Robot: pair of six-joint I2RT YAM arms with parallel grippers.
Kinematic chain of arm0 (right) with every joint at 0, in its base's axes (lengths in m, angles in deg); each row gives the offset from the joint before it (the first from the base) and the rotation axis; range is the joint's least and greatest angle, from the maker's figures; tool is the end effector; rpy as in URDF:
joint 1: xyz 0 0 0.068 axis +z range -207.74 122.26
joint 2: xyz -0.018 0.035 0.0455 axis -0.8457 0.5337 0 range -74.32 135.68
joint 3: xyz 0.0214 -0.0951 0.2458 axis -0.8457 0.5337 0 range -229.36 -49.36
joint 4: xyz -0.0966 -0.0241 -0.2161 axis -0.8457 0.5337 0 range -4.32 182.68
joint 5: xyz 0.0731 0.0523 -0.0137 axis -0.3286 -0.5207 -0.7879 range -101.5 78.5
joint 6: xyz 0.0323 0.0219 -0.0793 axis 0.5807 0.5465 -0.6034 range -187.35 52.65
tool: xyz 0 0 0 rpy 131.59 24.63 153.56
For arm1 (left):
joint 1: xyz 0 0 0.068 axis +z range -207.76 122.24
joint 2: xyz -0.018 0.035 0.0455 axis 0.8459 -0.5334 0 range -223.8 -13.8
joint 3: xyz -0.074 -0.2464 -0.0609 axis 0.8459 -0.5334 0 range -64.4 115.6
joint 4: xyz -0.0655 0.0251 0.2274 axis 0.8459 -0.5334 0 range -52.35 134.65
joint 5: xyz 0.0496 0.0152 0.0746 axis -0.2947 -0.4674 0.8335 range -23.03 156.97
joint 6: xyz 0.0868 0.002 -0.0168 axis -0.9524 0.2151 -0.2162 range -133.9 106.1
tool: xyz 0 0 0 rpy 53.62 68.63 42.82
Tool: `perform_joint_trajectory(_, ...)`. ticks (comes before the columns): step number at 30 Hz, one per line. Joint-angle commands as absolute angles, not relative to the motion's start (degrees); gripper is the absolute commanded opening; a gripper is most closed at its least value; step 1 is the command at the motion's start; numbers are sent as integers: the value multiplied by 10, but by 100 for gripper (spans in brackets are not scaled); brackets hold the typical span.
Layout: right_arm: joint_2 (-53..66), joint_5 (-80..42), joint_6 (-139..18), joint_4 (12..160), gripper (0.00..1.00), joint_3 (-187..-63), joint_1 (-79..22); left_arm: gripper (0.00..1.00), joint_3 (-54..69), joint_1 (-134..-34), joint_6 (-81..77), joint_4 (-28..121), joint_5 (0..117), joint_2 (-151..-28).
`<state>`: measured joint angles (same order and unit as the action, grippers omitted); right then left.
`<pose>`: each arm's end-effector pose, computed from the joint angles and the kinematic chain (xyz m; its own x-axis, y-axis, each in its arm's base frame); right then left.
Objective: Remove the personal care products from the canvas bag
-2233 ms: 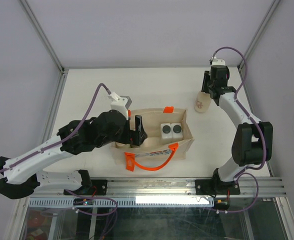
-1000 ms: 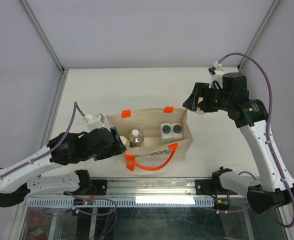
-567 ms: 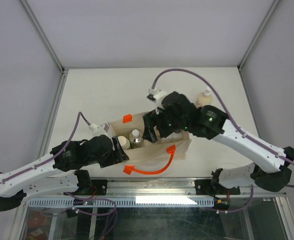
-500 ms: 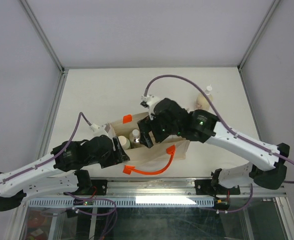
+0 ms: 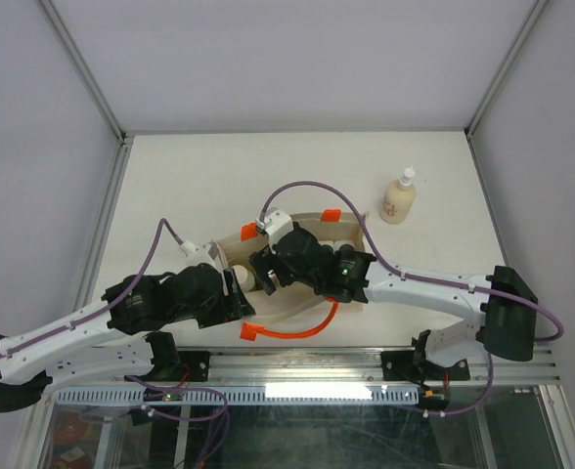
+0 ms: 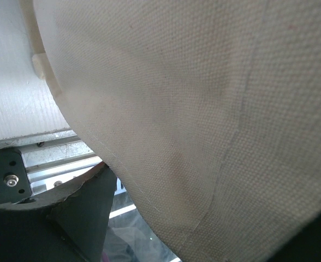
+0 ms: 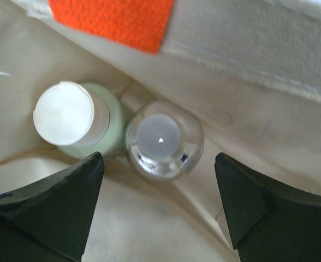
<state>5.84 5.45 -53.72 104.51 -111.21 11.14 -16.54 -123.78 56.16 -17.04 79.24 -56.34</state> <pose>0.1376 0.2928 0.2629 -0.4020 -0.4152 -0.8161 -0.7345 0.6784 0.0167 0.0675 -0.1108 0.2405 -0.9097 -0.2150 -0.3551 -0.0300 0.8873 -0.4602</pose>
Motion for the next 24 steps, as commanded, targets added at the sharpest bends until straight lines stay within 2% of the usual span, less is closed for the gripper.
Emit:
perform_joint_trajectory(1,67,42,-624,844,84,-1073,115,63,-157,-1240,533,-183,780,-574)
perform_joint_trajectory(6,71,20,-663,714,82,-1001,114,64,-148,-1240,519,-183,779,-584)
perform_joint_trajectory(8,75,2,-700,673,76,-980,112,64,-144,-1240,516,-184,778,-588)
perform_joint_trajectory(13,99,-17,-703,650,65,-977,96,65,-134,-1240,503,-184,778,-599)
perform_joint_trajectory(20,128,-19,-708,620,62,-964,91,65,-131,-1240,496,-184,780,-613)
perform_joint_trajectory(24,126,-25,-722,597,50,-944,90,65,-129,-1240,496,-184,784,-612)
